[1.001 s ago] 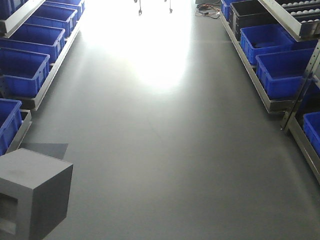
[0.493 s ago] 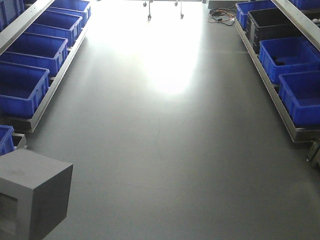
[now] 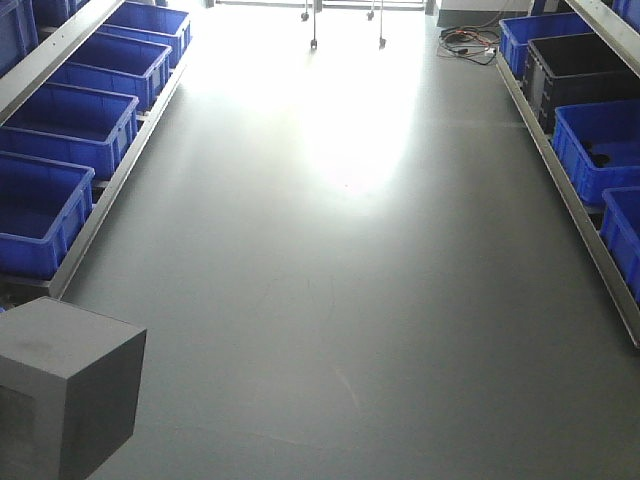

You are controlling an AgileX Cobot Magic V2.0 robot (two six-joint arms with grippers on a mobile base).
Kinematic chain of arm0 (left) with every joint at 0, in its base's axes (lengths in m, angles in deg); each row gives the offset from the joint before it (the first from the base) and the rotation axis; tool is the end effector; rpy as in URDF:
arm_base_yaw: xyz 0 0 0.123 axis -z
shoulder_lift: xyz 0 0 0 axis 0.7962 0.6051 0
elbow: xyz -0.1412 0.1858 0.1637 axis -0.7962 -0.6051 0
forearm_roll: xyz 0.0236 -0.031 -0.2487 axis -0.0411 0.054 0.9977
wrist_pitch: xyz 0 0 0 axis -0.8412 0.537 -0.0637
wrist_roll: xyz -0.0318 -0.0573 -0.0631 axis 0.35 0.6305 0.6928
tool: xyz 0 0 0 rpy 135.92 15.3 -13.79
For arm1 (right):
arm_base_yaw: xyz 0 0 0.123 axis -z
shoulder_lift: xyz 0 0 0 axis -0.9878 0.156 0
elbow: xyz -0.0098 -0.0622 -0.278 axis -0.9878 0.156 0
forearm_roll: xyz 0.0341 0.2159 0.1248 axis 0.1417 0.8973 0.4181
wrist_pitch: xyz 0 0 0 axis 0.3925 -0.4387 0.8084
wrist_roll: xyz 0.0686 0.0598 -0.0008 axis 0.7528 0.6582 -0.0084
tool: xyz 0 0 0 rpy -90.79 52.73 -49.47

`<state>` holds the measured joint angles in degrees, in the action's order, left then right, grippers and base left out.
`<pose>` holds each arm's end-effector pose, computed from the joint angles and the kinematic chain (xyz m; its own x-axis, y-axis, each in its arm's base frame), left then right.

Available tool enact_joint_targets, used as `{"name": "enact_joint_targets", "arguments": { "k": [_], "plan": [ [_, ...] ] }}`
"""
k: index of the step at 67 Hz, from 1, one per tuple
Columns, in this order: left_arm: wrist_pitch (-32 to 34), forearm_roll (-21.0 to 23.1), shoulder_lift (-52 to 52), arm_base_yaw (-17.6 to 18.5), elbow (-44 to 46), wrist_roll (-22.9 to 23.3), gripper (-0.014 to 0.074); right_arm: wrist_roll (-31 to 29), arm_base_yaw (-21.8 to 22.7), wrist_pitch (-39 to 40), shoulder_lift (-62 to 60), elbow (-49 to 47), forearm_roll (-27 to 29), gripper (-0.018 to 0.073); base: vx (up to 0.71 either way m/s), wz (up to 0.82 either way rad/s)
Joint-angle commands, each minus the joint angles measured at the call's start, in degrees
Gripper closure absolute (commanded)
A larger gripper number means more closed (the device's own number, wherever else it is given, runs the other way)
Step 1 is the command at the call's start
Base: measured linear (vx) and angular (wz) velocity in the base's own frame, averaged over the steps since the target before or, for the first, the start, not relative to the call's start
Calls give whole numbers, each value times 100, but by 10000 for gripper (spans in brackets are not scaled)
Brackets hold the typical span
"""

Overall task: Sort gray base to blue bin
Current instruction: 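Drive the base down the aisle between the blue bin shelves, then turn the base and stop in front of an empty blue bin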

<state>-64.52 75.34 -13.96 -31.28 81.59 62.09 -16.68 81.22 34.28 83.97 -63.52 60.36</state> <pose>0.0615 -0.0274 0.2720 -0.1924 0.0043 -0.9813 0.3840 0.9206 -0.0713 0.0555 -0.0011 0.1849 -0.1312 -0.0424 -0.9904 0.0067 0.9990 -0.0436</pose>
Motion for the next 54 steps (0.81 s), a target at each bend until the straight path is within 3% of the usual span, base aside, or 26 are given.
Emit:
{"name": "enact_joint_targets", "arguments": {
  "k": [1,23,54],
  "plan": [
    [591,66,48,48,181,50,603,-69,14,454,-42,32,-49,564,41,9],
    [591,66,48,48,181,50,603,-69,14,454,-42,32,-49,564,38,37],
    [591,66,48,48,181,50,603,-69,9,454,-42,32,-49,564,32,93]
  ]
}}
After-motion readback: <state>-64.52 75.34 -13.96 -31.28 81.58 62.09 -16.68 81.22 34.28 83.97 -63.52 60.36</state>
